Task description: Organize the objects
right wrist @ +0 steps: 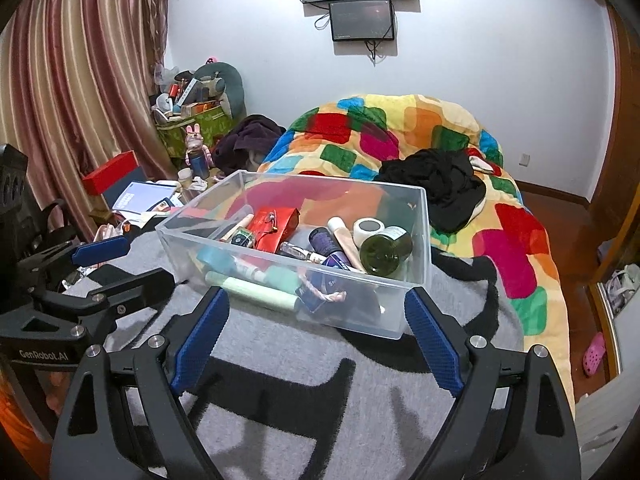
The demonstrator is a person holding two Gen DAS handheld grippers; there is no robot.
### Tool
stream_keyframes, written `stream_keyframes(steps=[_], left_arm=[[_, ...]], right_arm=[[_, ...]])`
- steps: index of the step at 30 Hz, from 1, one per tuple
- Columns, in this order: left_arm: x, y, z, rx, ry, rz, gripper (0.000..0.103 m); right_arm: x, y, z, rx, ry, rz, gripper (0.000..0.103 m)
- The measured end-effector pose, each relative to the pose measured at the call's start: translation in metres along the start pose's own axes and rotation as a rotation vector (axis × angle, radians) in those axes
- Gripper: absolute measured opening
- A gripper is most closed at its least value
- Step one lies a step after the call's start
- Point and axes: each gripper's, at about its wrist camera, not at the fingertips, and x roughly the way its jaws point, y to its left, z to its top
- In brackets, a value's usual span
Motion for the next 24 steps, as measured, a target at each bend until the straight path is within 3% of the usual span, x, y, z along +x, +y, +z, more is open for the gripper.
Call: stream_keyframes(steps=[24], left_arm=[[-0.0005,-0.0004,0.004,0.008,-0.007,-0.001,0.097]], right_arm=[[-0.0033,0.002,-0.0001,0.001,-0.009,0.011,0.088]])
